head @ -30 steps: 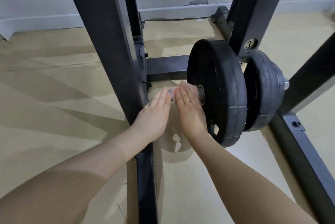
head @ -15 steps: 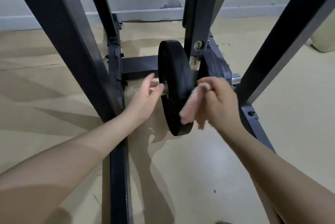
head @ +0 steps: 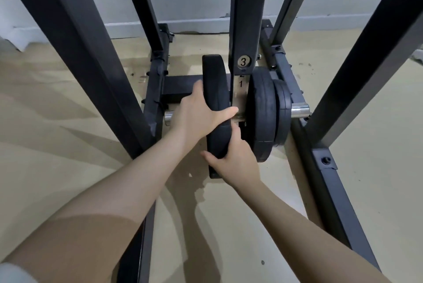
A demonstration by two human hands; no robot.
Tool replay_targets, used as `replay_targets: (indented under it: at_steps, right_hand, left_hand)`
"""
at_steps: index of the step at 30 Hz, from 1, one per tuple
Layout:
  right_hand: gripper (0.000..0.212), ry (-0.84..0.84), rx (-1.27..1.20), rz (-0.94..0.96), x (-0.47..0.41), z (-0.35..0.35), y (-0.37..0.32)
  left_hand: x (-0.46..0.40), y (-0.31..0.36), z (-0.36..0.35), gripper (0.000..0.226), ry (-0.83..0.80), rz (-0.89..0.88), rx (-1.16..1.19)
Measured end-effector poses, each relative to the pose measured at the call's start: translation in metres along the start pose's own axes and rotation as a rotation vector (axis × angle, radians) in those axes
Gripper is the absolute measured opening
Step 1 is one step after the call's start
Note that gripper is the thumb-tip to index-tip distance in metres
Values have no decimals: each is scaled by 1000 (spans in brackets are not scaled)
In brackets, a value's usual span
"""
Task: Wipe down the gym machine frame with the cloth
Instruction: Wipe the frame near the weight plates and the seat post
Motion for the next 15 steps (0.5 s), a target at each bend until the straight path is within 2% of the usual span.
replay_targets:
  at_steps: [3, 8, 15]
  right_hand:
    - [75, 61, 8, -28, -4, -5, -1]
    - [66, 175, -112, -17, 2, -7, -14]
    - [60, 211, -143, -5, 0, -10, -23]
  left_hand:
    - [-7, -1, -2, 94, -55, 38, -50]
    - [-15, -2, 5, 74, -70, 20, -107]
    - [-18, -17, 9, 68, 30, 13, -35]
Point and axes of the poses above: each hand's wrist, its own x-axis away from the middle knuckle, its own z-axis out of the back of the hand, y = z × x, the point moved 6 cm from there along -x, towards the middle knuckle, and after that the axes turned 12 degrees about -z, right-handed, at the moved point
